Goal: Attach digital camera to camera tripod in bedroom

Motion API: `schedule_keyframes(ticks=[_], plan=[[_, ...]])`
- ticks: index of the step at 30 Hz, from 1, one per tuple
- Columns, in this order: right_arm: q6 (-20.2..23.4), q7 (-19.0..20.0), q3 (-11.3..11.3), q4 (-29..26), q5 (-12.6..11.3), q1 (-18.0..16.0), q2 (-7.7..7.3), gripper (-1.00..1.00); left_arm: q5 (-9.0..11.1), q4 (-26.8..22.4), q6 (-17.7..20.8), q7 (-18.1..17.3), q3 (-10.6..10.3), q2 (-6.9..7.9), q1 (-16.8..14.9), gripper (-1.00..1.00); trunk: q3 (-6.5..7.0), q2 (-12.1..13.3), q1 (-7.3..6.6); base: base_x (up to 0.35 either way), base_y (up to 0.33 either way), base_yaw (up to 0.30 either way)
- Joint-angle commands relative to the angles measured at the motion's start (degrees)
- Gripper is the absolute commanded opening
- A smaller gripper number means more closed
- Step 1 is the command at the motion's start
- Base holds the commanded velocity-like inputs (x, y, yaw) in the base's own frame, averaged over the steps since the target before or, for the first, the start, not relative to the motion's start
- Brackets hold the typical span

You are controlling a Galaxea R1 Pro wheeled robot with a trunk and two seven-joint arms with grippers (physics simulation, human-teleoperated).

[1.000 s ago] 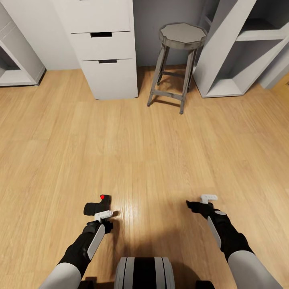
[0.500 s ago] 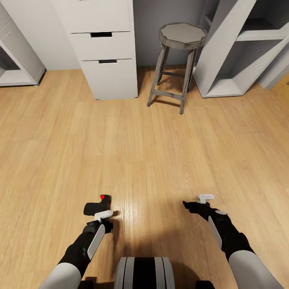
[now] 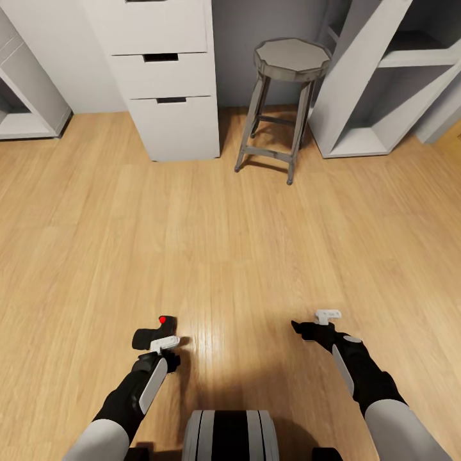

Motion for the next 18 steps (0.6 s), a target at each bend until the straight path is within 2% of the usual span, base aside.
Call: schedule_keyframes(ticks=[1, 5, 18], plan=[[0.3, 0.4, -0.2, -0.1, 0.3, 0.0, 0.03, 1.00, 0.6, -0.1, 0.1, 0.5, -0.2, 0.03, 0.0, 1.00, -0.04, 0.0, 0.01, 0.185, 0.000, 0.000], [0.3, 0.4, -0.2, -0.2, 0.3, 0.0, 0.03, 1.00, 0.6, 0.0, 0.1, 0.5, -0.2, 0.03, 0.0, 1.00, -0.04, 0.0, 0.01, 0.088, 0.000, 0.000], [0.3, 0.4, -0.2, -0.1, 0.3, 0.0, 0.03, 1.00, 0.6, 0.0, 0.2, 0.6, -0.2, 0.47, 0.0, 1.00, -0.04, 0.0, 0.01, 0.006, 0.000, 0.000]])
